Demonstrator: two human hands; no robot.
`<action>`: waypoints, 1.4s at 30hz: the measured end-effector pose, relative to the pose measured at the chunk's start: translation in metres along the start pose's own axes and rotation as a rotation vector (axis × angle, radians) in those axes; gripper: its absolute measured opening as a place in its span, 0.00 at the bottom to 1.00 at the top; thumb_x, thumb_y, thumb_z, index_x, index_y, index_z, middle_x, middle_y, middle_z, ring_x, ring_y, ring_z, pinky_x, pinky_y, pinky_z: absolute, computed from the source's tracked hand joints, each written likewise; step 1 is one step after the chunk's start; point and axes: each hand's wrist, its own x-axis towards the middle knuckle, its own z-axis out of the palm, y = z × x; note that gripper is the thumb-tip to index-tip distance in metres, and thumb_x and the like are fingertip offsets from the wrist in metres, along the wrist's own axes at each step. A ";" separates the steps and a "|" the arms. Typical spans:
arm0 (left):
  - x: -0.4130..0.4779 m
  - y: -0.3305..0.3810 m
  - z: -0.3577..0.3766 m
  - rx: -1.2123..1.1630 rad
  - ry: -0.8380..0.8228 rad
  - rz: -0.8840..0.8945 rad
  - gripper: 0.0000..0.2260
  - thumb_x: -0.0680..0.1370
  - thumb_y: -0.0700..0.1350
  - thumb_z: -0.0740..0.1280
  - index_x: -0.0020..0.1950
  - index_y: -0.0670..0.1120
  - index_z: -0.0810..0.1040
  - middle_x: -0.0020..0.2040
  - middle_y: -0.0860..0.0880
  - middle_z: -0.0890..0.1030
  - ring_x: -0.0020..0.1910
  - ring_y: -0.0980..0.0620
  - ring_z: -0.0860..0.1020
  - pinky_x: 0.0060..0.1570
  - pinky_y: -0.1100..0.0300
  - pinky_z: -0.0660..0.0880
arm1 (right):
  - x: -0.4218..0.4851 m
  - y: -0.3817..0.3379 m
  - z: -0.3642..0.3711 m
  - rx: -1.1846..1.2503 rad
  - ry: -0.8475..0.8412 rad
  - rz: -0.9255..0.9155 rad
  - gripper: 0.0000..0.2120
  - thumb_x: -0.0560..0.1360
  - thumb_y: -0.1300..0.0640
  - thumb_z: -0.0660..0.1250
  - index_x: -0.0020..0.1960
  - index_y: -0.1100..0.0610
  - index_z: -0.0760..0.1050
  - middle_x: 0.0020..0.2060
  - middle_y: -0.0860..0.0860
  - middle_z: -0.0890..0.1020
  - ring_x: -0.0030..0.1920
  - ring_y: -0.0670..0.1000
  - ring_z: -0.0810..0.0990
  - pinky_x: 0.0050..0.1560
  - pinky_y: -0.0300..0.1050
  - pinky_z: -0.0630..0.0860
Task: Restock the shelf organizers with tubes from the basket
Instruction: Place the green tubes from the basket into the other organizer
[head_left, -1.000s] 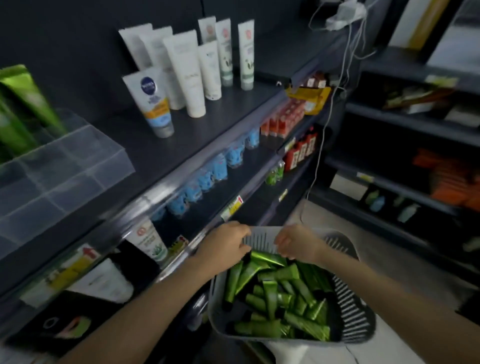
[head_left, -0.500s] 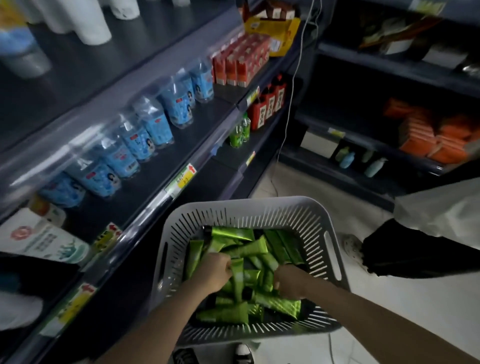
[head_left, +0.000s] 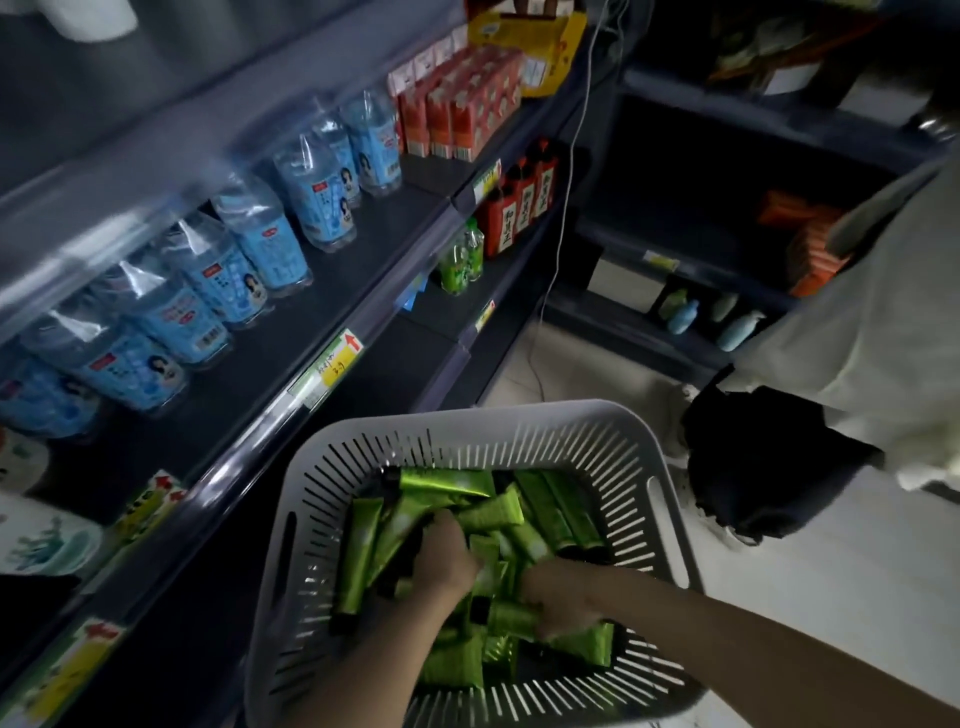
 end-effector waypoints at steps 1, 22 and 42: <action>0.001 0.001 0.002 0.038 -0.012 0.007 0.08 0.74 0.41 0.68 0.50 0.45 0.71 0.48 0.46 0.78 0.52 0.45 0.78 0.46 0.56 0.74 | -0.004 0.003 -0.005 0.057 0.013 0.007 0.17 0.74 0.52 0.66 0.55 0.64 0.77 0.51 0.61 0.81 0.50 0.60 0.80 0.42 0.45 0.73; -0.032 0.032 -0.044 0.000 -0.054 0.112 0.09 0.72 0.40 0.69 0.52 0.41 0.79 0.41 0.48 0.77 0.36 0.54 0.74 0.29 0.64 0.65 | -0.079 0.026 -0.073 0.611 0.637 0.173 0.05 0.66 0.60 0.71 0.41 0.61 0.80 0.32 0.54 0.82 0.33 0.52 0.82 0.41 0.48 0.81; -0.222 0.096 -0.350 -0.067 0.741 0.465 0.11 0.73 0.39 0.69 0.33 0.47 0.72 0.30 0.50 0.73 0.31 0.54 0.71 0.32 0.59 0.64 | -0.241 -0.208 -0.298 0.623 0.909 -0.488 0.10 0.70 0.58 0.73 0.41 0.67 0.79 0.33 0.60 0.83 0.32 0.53 0.81 0.39 0.50 0.83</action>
